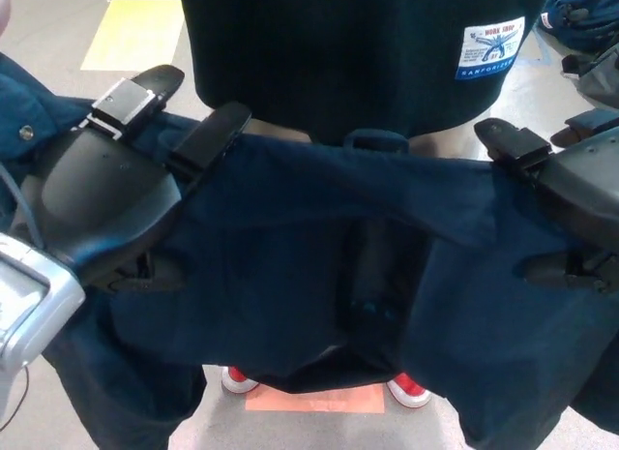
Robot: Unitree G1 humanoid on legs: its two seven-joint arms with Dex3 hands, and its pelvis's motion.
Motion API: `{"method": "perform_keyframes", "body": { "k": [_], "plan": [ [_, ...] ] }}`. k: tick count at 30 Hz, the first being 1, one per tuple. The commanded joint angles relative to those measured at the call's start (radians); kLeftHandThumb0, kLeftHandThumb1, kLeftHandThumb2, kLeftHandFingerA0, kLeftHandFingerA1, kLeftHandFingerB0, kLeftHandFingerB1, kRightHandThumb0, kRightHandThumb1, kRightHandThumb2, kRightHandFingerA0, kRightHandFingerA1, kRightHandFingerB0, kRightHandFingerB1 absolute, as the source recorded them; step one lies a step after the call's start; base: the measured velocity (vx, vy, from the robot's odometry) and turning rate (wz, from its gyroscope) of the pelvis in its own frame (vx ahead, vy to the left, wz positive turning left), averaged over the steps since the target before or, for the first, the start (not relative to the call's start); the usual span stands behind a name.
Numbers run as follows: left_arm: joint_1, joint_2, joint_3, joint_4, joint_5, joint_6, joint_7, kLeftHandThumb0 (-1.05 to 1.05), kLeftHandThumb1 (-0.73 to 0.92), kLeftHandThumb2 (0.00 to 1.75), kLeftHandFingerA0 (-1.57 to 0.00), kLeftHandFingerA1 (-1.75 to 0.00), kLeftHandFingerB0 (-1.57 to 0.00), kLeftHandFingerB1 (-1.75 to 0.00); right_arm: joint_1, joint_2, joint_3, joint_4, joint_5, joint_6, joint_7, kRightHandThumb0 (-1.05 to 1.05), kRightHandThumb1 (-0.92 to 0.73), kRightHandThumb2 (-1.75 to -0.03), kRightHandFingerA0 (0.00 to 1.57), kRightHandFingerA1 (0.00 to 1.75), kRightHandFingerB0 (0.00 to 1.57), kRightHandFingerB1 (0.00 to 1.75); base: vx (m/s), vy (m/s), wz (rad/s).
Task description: A person hands a coat to the robot and the robot grabs it with both hands and holds it while the person wears the coat.
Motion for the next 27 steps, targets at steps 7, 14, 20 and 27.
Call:
{"method": "perform_keyframes", "body": {
  "k": [7, 14, 20, 27],
  "plan": [
    [0.000, -0.006, 0.073, 0.103, 0.119, 0.151, 0.131, -0.79, 0.46, 0.77, -0.08, -0.39, -0.04, -0.17, 0.000, 0.001, -0.020, 0.070, -0.074, 0.049, 0.024, -0.91, -0.60, -0.98, 0.27, 0.49, 0.00, 0.03, 0.00, 0.000, 0.00],
    [-0.016, -0.022, 0.071, 0.158, 0.153, 0.162, 0.233, -0.73, 0.46, 0.82, -0.08, -0.43, 0.00, -0.24, 0.005, 0.015, -0.025, 0.076, -0.084, 0.058, 0.009, -0.92, -0.75, -0.63, 0.37, 0.38, 0.00, 0.01, 0.00, 0.000, 0.00],
    [-0.051, 0.012, 0.057, 0.236, 0.182, 0.137, 0.298, -0.36, 0.71, 0.61, -1.03, -1.07, -0.07, -0.25, 0.046, 0.069, -0.048, 0.173, -0.130, -0.016, -0.466, -0.21, -0.62, -0.58, 0.97, 1.41, 0.30, 0.33, 0.00, 0.000, 0.00],
    [-0.118, 0.055, 0.063, 0.403, 0.090, -0.042, 0.583, -0.27, 0.64, 0.59, -0.97, -1.49, -0.83, -0.54, -0.011, 0.027, -0.044, 0.399, -0.114, -0.193, -0.927, -0.17, -0.53, -0.56, 0.81, 1.61, 0.80, 0.66, 0.00, 0.000, 0.00]
  ]
}}
